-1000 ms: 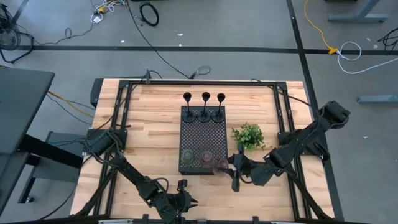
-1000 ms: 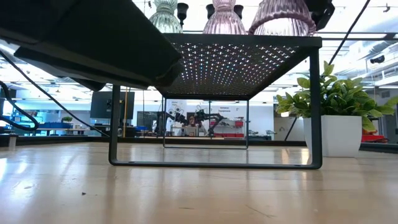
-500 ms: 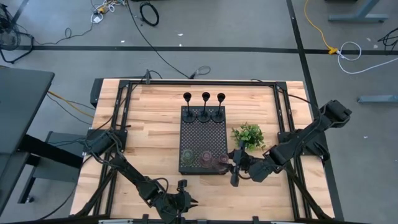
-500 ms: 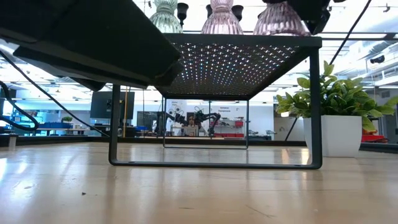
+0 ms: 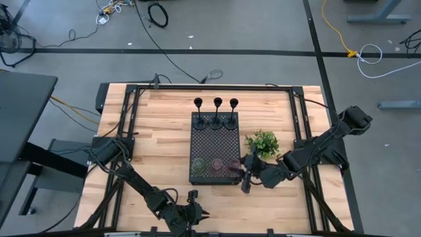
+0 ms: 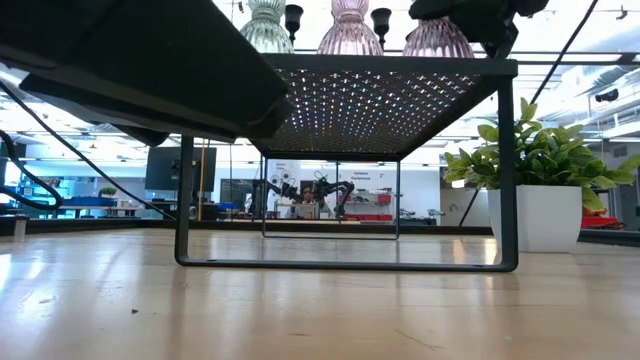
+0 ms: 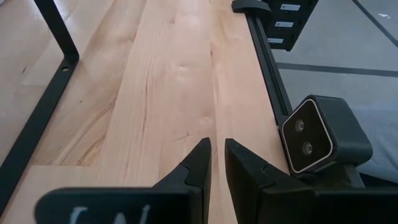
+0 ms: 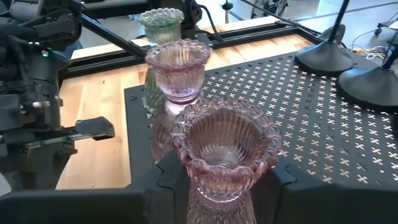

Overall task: Pick & Place candle stick holders
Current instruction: Put the pink glass candle holder on the shelf

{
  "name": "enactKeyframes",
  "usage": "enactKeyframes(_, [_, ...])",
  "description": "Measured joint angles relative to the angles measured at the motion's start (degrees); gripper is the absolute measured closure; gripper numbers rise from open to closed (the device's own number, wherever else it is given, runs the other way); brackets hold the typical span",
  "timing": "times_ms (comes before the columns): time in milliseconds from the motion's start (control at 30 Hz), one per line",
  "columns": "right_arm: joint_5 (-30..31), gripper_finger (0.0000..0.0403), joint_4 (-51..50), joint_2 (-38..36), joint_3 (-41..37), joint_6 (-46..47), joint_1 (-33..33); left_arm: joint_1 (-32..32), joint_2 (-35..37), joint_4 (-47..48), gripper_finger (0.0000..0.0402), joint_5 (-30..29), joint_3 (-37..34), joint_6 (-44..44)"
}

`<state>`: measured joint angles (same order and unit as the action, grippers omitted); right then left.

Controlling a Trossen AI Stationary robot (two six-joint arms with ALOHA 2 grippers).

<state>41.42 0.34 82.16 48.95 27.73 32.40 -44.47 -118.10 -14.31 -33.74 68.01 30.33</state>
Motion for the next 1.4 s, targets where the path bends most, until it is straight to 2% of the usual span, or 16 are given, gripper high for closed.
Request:
enactKeyframes(167, [0.21,0.0286,-0.49,-0.01,0.02,-0.09,-0.13,-0.02,0.00,0.00,0.0351,0.00,0.00,0.00])
enactKeyframes(467, [-0.57,0.0249,0.59,0.12,-0.11,-1.39,-0.13,-0.02,0.00,0.02,0.0351,0.00,-0.02,0.00])
enactKeyframes(733, [-2.55,0.0236,1.20,0.12,-0.13,-1.24,-0.13,-0.01,0.00,0.00,0.0351,0.00,-0.02,-0.02])
enactKeyframes(1167, [-2.41,0.0122,0.73,0.29,-0.28,-1.88,-0.13,-0.02,0.00,0.02,0.0351,0.00,-0.02,-0.04])
enactKeyframes(1400, [-1.95,0.0099,1.57,0.29,-0.28,-2.97,-0.15,0.00,0.00,0.02,0.0351,0.00,-0.02,-0.04])
